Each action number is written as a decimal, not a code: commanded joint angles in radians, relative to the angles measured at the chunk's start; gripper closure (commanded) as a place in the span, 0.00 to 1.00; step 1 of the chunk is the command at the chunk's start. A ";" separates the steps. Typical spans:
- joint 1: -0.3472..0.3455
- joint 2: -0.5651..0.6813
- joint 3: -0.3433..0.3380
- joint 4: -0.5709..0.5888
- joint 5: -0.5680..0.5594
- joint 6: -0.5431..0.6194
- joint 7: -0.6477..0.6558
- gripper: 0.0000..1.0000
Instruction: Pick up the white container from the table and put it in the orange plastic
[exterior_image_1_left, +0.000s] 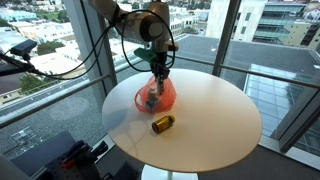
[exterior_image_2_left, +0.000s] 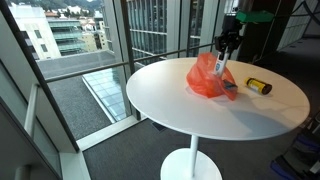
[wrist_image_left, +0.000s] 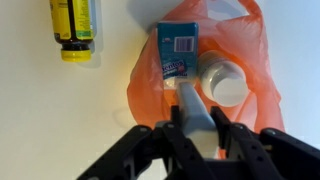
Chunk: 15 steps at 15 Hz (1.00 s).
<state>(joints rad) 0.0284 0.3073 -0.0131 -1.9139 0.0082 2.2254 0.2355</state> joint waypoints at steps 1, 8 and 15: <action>0.018 0.061 -0.003 0.092 -0.007 -0.025 0.034 0.89; 0.038 0.138 -0.008 0.161 -0.010 -0.024 0.045 0.89; 0.042 0.169 -0.014 0.172 -0.014 -0.028 0.045 0.88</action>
<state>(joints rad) 0.0581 0.4607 -0.0140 -1.7804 0.0082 2.2254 0.2532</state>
